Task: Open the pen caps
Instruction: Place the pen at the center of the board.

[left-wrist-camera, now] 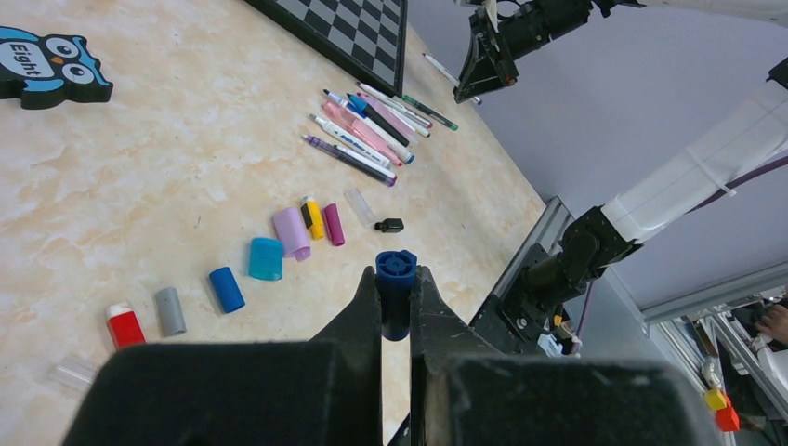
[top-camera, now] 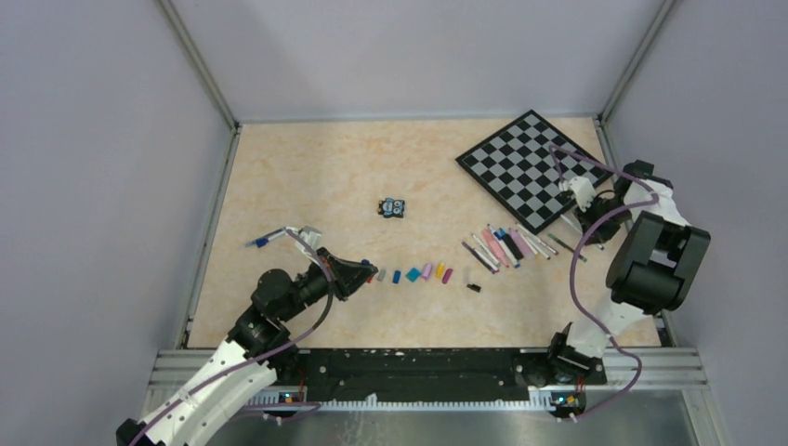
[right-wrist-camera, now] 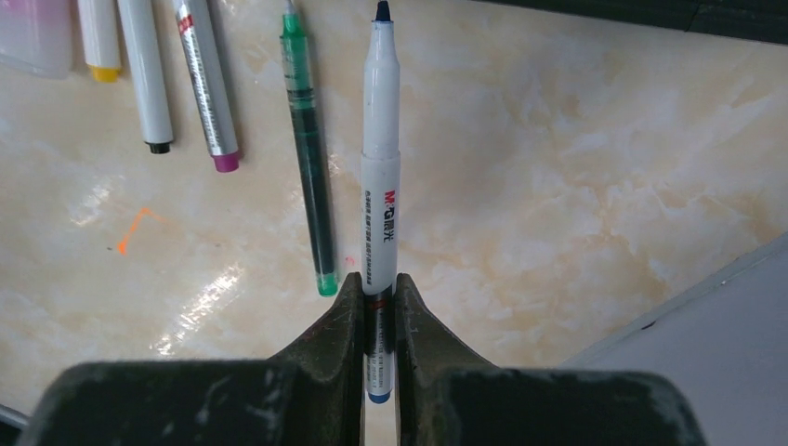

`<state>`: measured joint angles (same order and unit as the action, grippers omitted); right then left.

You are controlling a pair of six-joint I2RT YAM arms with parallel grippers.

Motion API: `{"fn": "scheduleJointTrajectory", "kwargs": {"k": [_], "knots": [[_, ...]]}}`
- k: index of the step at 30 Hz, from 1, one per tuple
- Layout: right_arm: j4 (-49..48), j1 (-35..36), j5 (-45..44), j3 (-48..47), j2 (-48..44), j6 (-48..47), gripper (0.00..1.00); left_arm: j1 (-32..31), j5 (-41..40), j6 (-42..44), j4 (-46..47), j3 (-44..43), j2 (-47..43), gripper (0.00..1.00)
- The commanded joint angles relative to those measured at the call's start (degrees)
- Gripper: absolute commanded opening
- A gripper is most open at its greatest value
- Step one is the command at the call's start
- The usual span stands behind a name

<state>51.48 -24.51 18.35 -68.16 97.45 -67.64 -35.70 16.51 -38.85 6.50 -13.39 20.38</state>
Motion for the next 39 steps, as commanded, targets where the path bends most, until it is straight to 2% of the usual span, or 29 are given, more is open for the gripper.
{"fn": "scheduleJointTrajectory", "kwargs": {"k": [1, 9, 19, 30, 39], "knots": [[1.0, -0.4, -3.1, -3.1, 2.4, -4.2, 0.05, 0.1, -1.3, 0.2, 1.2, 0.1, 0.0, 0.00], [0.7, -0.2, -4.6, -1.7, 5.9, -6.8, 0.08, 0.2, -1.2, 0.5, 1.6, 0.0, 1.6, 0.00], [1.3, 0.2, -4.5, -2.7, 8.1, -6.8, 0.16, 0.1, -0.8, 0.4, 2.5, 0.1, 3.2, 0.00], [3.7, 0.4, -1.9, -4.0, 7.2, -6.6, 0.23, 0.1, -0.9, 0.7, 2.2, -0.1, 3.0, 0.00], [6.3, 0.4, 0.7, -5.7, 4.8, -6.8, 0.24, 0.2, -0.6, 0.9, 1.7, -0.5, 3.0, 0.00]]}}
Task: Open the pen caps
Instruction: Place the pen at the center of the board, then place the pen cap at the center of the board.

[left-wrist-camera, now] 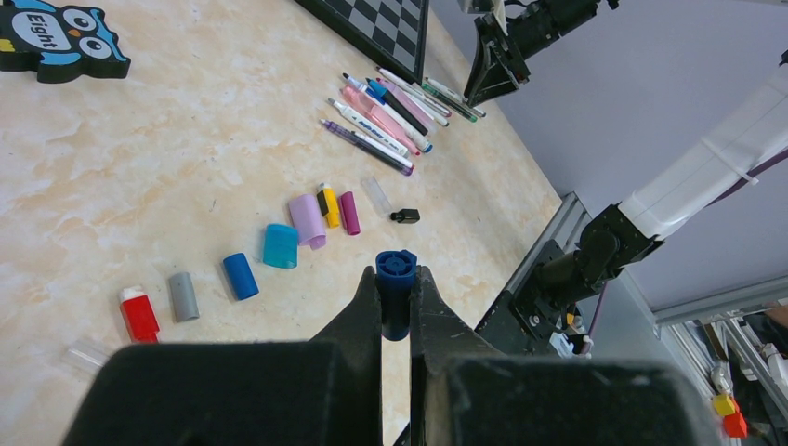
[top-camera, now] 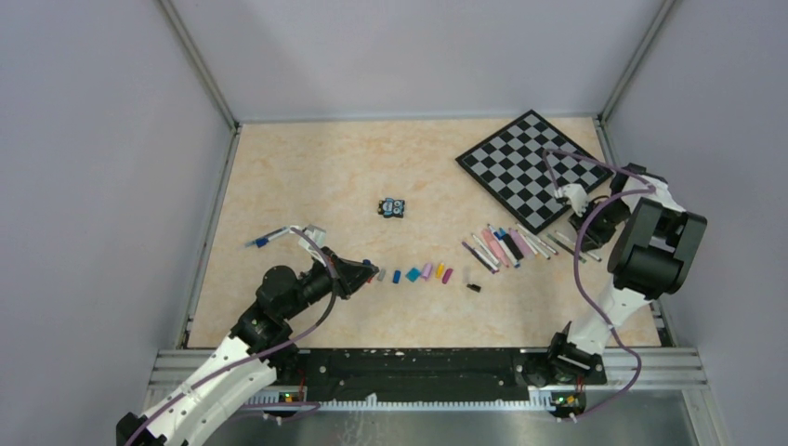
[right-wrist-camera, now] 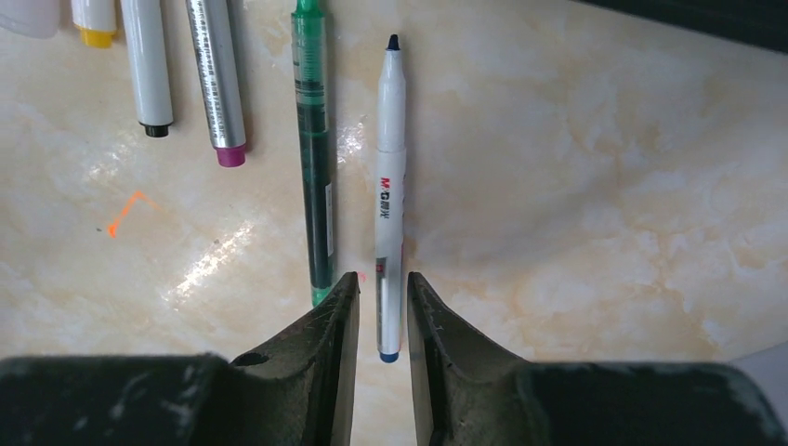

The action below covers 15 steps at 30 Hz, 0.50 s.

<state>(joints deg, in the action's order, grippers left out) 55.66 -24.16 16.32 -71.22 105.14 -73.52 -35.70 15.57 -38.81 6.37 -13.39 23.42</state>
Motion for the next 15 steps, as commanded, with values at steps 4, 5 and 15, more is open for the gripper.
{"fn": "scheduleJointTrajectory", "kwargs": {"k": [4, 5, 15], "knots": [[3.0, 0.1, 4.2, -2.9, -4.8, -1.1, 0.25, 0.1, 0.6, 0.9, 1.7, -0.5, -0.1, 0.00], [3.3, 0.1, 4.6, -3.0, -5.3, -1.2, 0.25, 0.2, 0.7, 0.8, 1.6, -0.5, -0.1, 0.00], [5.2, 0.1, 10.5, -2.3, -9.4, -0.9, 0.25, 0.1, 2.2, 0.1, -0.3, -0.4, -0.4, 0.00]]}}
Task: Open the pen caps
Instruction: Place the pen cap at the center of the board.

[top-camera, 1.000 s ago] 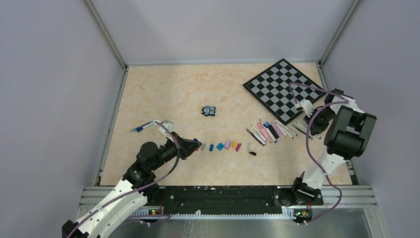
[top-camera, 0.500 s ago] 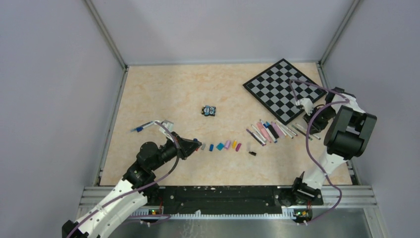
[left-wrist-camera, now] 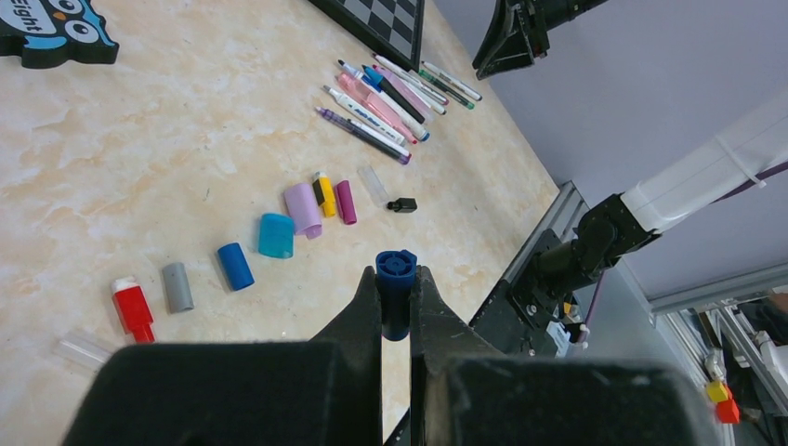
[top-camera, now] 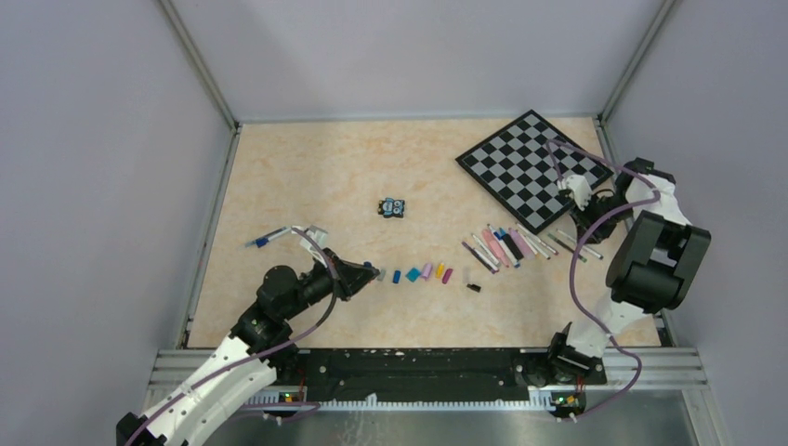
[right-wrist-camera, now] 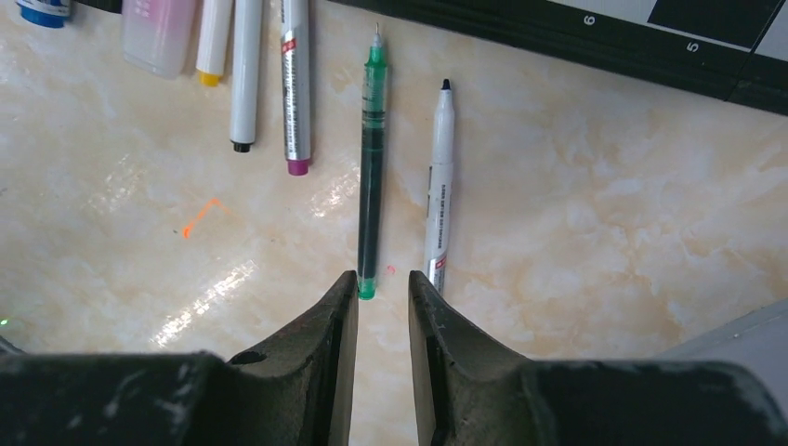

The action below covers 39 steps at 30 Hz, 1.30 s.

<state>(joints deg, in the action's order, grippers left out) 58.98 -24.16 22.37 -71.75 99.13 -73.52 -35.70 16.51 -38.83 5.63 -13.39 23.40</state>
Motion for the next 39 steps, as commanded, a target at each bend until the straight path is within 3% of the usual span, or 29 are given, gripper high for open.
{"fn": "scheduleJointTrajectory", "kwargs": {"k": [1, 9, 13, 18, 20, 26, 34, 39], "knots": [[2.1, 0.1, 5.1, -1.7, -3.7, -0.9, 0.25, 0.2, 1.4, -0.1, 0.3, -0.4, -0.5, 0.00], [4.2, 3.4, 13.8, 0.9, -12.9, 5.6, 0.26, 0.2, 4.8, -1.1, -1.5, -0.1, 0.1, 0.00], [1.1, 10.4, 20.0, 4.7, -21.1, 15.9, 0.26, 0.1, 8.2, -2.2, -3.3, -0.6, 2.1, 0.00], [-7.8, 15.9, 34.2, 11.9, -31.0, 31.0, 0.26, -0.1, 10.5, -2.8, -10.1, -3.0, 7.0, 0.00], [-12.7, 15.9, 38.5, 16.1, -36.0, 35.5, 0.34, -0.7, 9.7, -2.9, -13.0, -4.4, 8.6, 0.00], [-25.4, 15.7, 37.3, 28.0, -46.9, 43.5, 0.49, -4.1, 1.0, -1.4, -20.7, -9.7, 12.4, 0.00], [-26.5, 15.7, 35.8, 29.6, -49.2, 43.7, 0.50, -4.4, -8.9, 6.9, -31.0, -21.7, 22.3, 0.00], [-27.1, 15.7, 31.8, 29.7, -50.2, 44.2, 0.50, -5.2, -4.1, 3.0, -26.0, -25.5, 32.2, 0.00]]}}
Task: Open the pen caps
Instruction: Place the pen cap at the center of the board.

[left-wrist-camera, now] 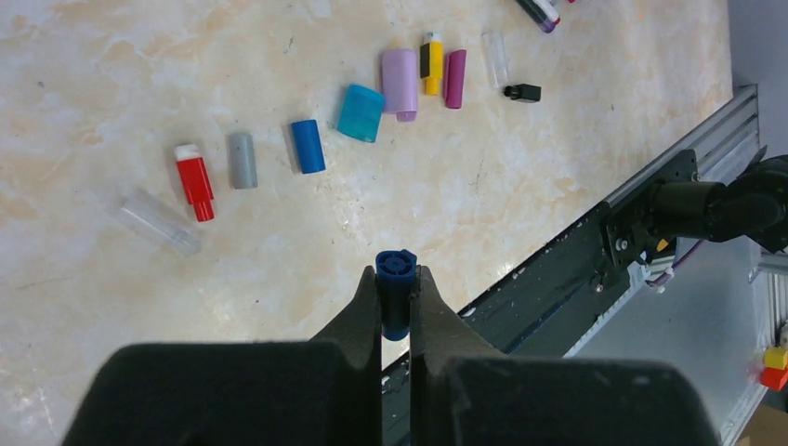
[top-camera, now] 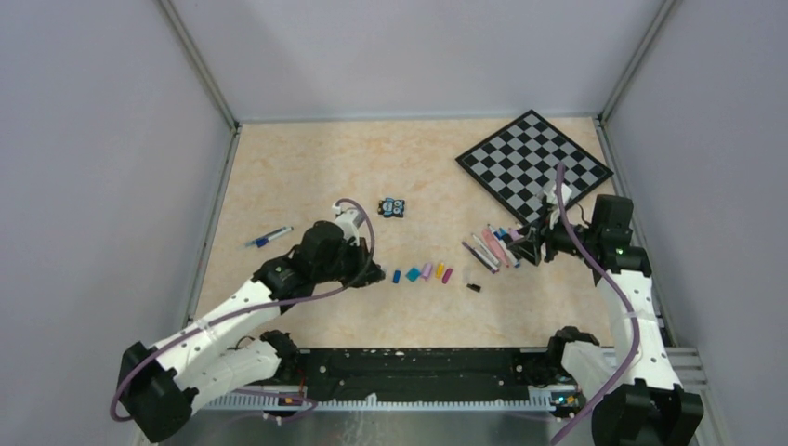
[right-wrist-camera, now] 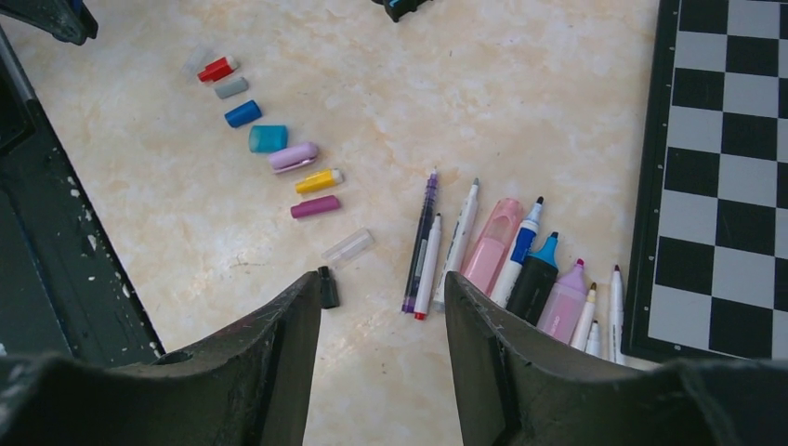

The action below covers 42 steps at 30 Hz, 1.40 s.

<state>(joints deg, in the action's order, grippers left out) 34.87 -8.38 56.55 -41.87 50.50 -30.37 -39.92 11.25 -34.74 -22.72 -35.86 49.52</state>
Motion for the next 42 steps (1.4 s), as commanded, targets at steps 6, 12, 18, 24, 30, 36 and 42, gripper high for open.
{"fn": "scheduleJointTrajectory", "kwargs": {"k": [6, 12, 18, 24, 30, 36, 42], "knots": [[-3.8, -0.1, -5.4, -0.1, -1.9, 1.9, 0.50, -12.3, -6.0, -7.4, 10.3, -8.1, 17.9, 0.00], [-3.9, -0.1, -6.0, 0.0, -2.1, 2.0, 0.50, -19.3, -11.7, -13.5, 10.5, -18.2, 33.2, 0.00], [-4.3, -0.1, -7.2, 0.1, -2.3, 2.2, 0.50, -24.1, -22.0, -19.4, -0.4, -34.1, 47.3, 0.00], [-4.9, -0.1, -9.6, 0.1, -2.5, 3.2, 0.51, -25.8, -24.4, -22.9, -4.9, -45.4, 55.8, 0.01], [-5.7, -0.1, -11.6, 0.2, -2.8, 4.3, 0.51, -25.8, -22.3, -22.6, -1.8, -50.5, 61.3, 0.05], [-6.0, -0.1, -12.9, 0.2, -3.1, 4.7, 0.51, -25.5, -20.4, -22.9, 0.4, -52.0, 65.0, 0.15], [-6.1, -0.1, -13.0, 0.1, -3.3, 4.9, 0.51, -24.8, -20.1, -22.9, 1.5, -52.5, 66.5, 0.18]]}}
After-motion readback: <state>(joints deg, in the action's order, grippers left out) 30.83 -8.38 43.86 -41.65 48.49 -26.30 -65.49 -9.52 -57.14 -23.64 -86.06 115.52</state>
